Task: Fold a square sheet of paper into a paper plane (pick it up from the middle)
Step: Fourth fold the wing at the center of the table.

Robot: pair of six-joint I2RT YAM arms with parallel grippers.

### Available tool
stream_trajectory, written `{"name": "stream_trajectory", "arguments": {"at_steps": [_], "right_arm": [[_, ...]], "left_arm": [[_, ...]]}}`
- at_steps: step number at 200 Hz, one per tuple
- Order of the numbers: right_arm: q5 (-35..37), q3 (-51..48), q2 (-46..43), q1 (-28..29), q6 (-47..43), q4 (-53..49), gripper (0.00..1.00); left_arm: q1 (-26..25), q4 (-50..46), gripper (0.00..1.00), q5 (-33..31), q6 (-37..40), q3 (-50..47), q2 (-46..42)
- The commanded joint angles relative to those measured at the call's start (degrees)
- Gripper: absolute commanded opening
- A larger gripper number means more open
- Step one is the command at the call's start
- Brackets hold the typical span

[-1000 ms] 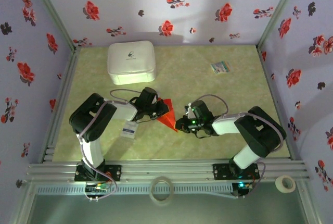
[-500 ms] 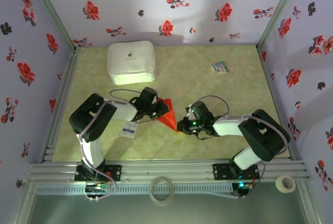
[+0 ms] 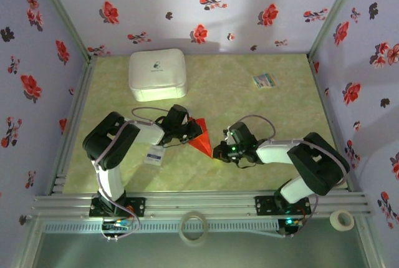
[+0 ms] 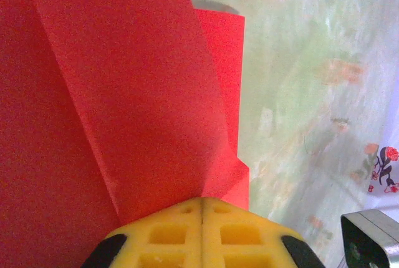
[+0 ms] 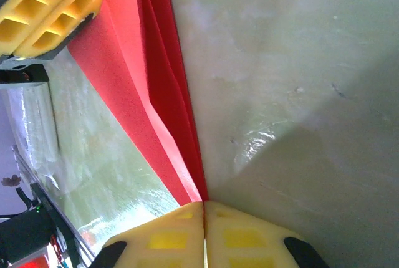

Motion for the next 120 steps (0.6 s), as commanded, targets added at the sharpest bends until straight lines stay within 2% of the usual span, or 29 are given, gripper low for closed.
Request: {"name": "stream_trajectory", "arguments": {"at_steps": [1, 35, 54, 90, 120], "right_arm": [[0.46, -2.16, 0.02, 0.68, -0.08, -8.32, 0.08], [0.0, -2.42, -0.07, 0.77, 0.22, -8.09, 0.06], [-0.06, -2.74, -0.71, 0.85, 0.36, -8.79, 0.1], [0.58, -2.84, -2.45, 0.94, 0.71, -10.01, 0.1], [1.97, 0.72, -7.28, 0.94, -0.87, -15.65, 0.12]], "left_arm": [[0.82, -2.39, 0.05, -2.23, -0.01, -1.76, 1.27], [0.83, -2.45, 0.05, -2.18, 0.07, -1.78, 1.21], [0.81, -2.46, 0.05, -2.19, 0.02, -1.83, 1.14], [0.82, -2.37, 0.05, -2.23, 0.01, -1.93, 1.22], [0.83, -2.37, 0.05, -2.25, 0.24, -2.29, 1.06]]}}
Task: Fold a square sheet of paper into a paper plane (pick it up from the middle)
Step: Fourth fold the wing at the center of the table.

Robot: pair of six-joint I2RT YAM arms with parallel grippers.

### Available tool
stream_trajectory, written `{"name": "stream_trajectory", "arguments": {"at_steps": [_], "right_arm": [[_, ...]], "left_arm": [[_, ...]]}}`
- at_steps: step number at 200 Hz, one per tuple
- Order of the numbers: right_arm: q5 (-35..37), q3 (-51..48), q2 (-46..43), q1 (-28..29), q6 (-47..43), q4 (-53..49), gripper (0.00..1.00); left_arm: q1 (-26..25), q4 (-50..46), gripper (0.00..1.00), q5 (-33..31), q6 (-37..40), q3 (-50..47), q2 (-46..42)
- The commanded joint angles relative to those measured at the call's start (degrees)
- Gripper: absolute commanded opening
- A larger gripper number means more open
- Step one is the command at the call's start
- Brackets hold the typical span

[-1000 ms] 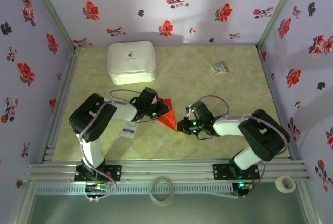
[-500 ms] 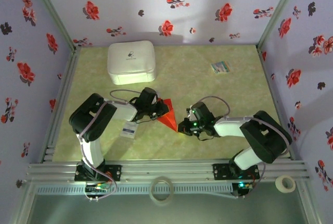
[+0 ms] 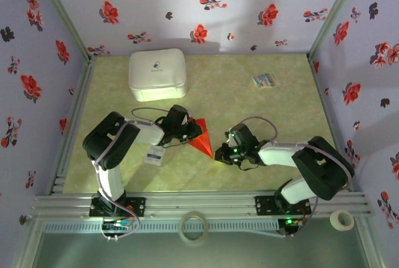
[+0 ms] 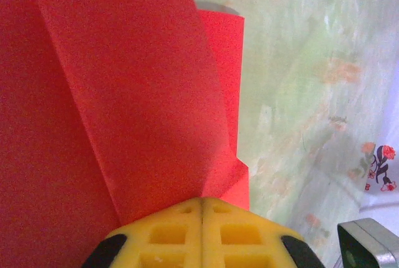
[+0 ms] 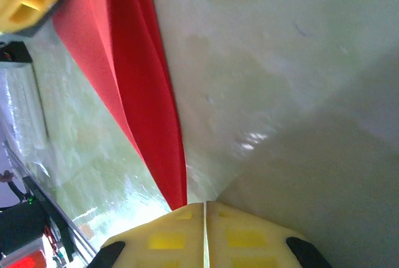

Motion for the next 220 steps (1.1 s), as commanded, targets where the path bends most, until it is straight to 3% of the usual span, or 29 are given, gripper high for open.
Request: {"name": "stream_trajectory", "arguments": {"at_steps": [1, 41, 83, 149, 220], "right_arm": [[1.75, 1.8, -3.45, 0.57, -1.09, -10.44, 0.12], [2.97, 6.71, -6.65, 0.27, -2.45, -12.75, 0.1], [-1.46, 13.25, 1.04, 0.68, -1.87, -7.24, 0.02], [1.55, 22.44, 12.08, 2.92, -5.12, -11.64, 0.02], [5.95, 20.75, 16.97, 2.99, -5.75, -13.65, 0.02]], "left_arm": [[0.81, -3.16, 0.05, -2.57, 0.51, -1.85, 1.06], [0.72, -2.89, 0.05, -2.54, 0.39, -2.03, 1.14], [0.55, -2.56, 0.05, -2.27, 0.38, -2.03, 1.56], [0.55, -2.49, 0.05, -2.16, 0.36, -1.85, 1.79], [0.61, -2.58, 0.05, -2.13, 0.32, -2.02, 1.75]]}}
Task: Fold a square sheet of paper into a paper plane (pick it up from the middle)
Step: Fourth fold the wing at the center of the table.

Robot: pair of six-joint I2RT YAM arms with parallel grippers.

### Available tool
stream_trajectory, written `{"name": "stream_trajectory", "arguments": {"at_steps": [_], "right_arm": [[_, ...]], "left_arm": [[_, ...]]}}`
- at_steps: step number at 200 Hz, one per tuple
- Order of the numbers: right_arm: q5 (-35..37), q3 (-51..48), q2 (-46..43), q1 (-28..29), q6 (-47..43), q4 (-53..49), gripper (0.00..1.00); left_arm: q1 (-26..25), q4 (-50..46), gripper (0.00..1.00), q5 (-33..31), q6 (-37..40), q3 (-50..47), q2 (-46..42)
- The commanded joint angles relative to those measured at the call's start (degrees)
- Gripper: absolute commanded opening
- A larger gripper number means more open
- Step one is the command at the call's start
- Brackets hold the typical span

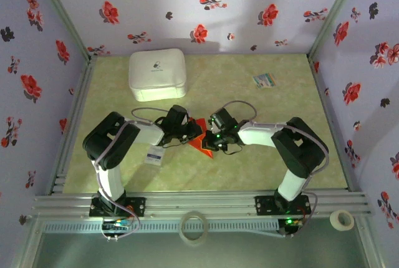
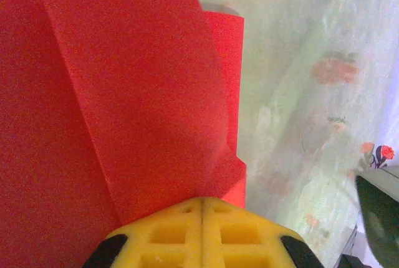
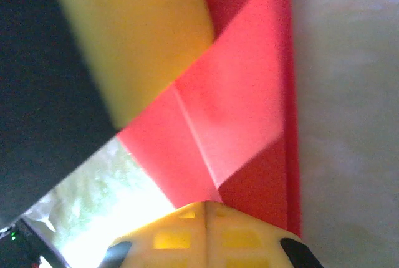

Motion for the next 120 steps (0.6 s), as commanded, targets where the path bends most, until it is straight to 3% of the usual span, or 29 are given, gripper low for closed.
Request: {"name": "stream_trajectory", "arguments": {"at_steps": [1, 120], "right_arm": [[2.4, -1.56, 0.52, 0.19, -0.96, -1.92, 0.02], [-0.8, -13.37, -5.4, 0.19, 0.67, 5.57, 0.04]], "left_arm": [[0.65, -3.24, 0.05, -2.09, 0.35, -1.74, 1.71], [1.03, -3.57, 0.04, -2.91, 0.18, -2.71, 1.93]]}}
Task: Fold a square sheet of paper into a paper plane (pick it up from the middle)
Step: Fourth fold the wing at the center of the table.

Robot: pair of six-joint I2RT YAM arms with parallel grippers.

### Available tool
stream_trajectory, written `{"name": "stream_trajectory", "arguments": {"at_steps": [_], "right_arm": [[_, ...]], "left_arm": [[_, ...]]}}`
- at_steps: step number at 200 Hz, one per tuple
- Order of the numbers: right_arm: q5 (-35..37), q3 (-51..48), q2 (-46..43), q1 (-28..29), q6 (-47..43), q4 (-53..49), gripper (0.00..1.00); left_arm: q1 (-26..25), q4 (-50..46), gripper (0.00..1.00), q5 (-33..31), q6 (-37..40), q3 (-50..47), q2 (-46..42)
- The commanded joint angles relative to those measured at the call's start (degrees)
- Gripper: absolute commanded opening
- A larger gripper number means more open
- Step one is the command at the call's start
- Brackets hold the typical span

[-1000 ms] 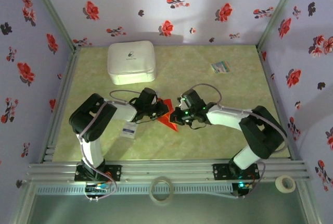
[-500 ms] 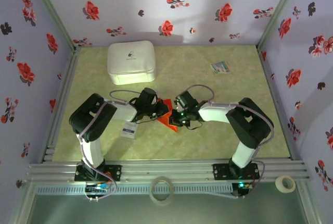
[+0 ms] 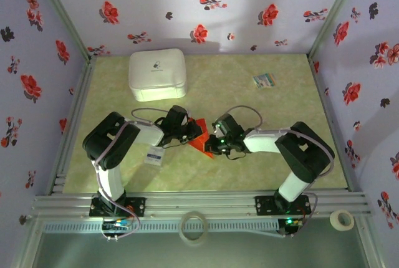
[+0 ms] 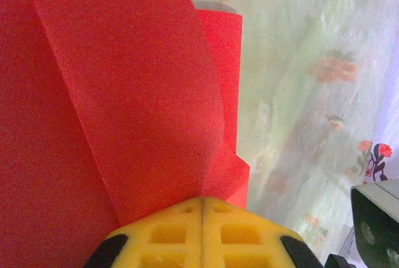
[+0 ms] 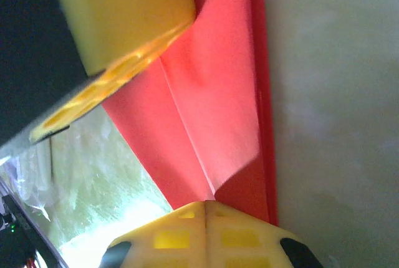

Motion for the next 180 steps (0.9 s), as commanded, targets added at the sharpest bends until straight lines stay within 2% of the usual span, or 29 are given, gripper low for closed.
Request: {"name": "stream_trajectory", "arguments": {"at_steps": [1, 58, 117, 160, 180], "right_arm": [[-0.86, -4.0, -1.08, 0.19, 0.45, -5.13, 0.04], [-0.85, -10.38, -6.07, 0.19, 2.25, -3.07, 0.05], [1.21, -13.68, -10.77, 0.17, 3.29, -5.23, 0.04], [2.76, -8.82, -17.34, 0.02, 3.04, -10.17, 0.04], [2.36, -4.25, -16.24, -0.63, 3.48, -10.46, 0.03]], "left_arm": [[1.06, -4.55, 0.04, -3.2, 0.22, -2.08, 1.93], [1.14, -4.76, 0.04, -3.14, 0.22, -1.99, 2.02], [1.13, -4.77, 0.04, -3.15, 0.21, -2.11, 1.9], [1.14, -4.34, 0.04, -3.04, 0.12, -2.35, 1.41], [1.13, -4.24, 0.04, -2.92, 0.05, -2.39, 1.31]]}}
